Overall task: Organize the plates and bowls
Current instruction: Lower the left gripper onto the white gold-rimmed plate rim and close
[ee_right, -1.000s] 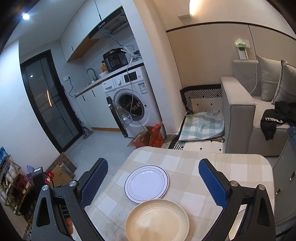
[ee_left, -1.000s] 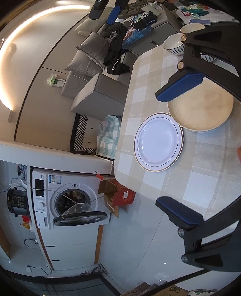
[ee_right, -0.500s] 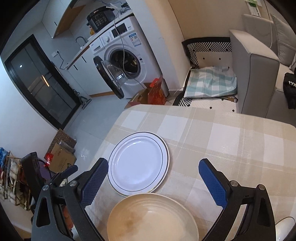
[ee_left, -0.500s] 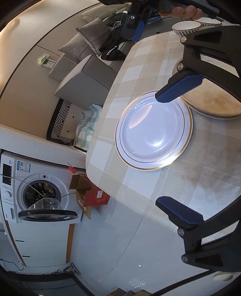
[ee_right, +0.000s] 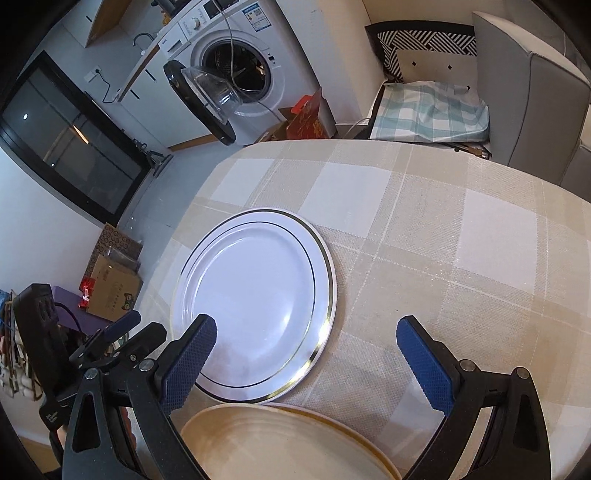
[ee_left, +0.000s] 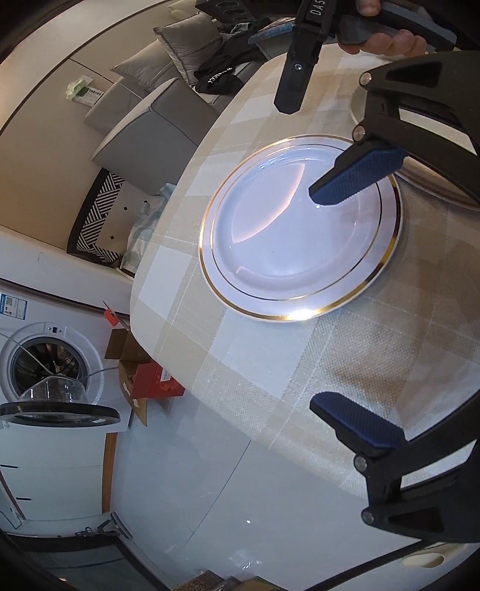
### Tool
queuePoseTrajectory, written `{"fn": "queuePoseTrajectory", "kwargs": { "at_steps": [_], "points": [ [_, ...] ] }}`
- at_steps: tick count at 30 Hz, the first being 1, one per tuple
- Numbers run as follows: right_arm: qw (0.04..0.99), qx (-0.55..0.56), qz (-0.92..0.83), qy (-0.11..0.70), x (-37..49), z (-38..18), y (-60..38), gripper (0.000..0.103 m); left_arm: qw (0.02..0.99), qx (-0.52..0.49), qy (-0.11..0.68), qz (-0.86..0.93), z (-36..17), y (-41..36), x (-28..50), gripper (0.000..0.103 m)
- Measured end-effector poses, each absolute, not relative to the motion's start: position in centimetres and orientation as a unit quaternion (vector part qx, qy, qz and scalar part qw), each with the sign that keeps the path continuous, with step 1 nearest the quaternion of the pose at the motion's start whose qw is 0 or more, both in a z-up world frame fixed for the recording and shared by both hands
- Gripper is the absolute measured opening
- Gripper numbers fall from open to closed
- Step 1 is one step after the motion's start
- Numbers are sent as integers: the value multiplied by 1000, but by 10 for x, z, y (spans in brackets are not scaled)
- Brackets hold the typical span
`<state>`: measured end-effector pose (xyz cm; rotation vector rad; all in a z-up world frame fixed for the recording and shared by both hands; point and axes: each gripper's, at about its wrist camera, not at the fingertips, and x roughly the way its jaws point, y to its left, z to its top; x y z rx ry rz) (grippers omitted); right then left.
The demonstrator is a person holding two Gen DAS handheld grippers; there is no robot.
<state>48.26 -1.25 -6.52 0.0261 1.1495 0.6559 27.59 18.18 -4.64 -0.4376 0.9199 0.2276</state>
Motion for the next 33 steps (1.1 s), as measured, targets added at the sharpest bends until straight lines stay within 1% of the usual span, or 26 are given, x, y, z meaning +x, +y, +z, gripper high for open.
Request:
{"fn": "queuePoseTrajectory", "kwargs": {
  "at_steps": [3,6,13,17,18,19,20,22,23,24,25,26,27,29,33],
  "points": [
    [782,9,307,542,486,-77,-6,99,863,-215,444,107,-53,184,279,101],
    [773,7,312,552,488,-87,0,92,857,-225,451,102,-61,185,281,101],
    [771,2,325,548,486,-90,8,85,864,-219,444,95,-64,180,284,92],
    [769,15,334,545,485,-90,9,77,868,-219,438,85,-63,178,286,81],
    [768,18,336,545,485,-90,10,76,869,-219,437,82,-63,176,286,76],
    [766,19,339,546,484,-90,11,72,869,-219,436,79,-63,175,287,74],
    [763,19,342,548,484,-90,13,70,870,-219,436,74,-62,174,288,67],
    [764,18,341,547,483,-90,15,69,870,-219,436,76,-62,174,289,65],
    [766,17,339,547,483,-90,14,68,870,-220,434,79,-62,175,289,61],
    [768,17,336,545,484,-90,13,66,870,-221,433,82,-62,176,289,54],
    [770,18,333,544,485,-90,12,62,869,-224,432,85,-62,179,288,50],
    [771,18,330,544,485,-90,11,58,868,-226,432,89,-62,181,287,44],
    [773,18,328,543,486,-90,9,56,867,-230,433,94,-63,184,287,36],
    [774,19,325,543,486,-91,6,51,865,-237,433,93,-64,189,285,32],
    [778,17,318,541,487,-91,4,43,866,-236,431,97,-65,189,284,27]
  ]
}}
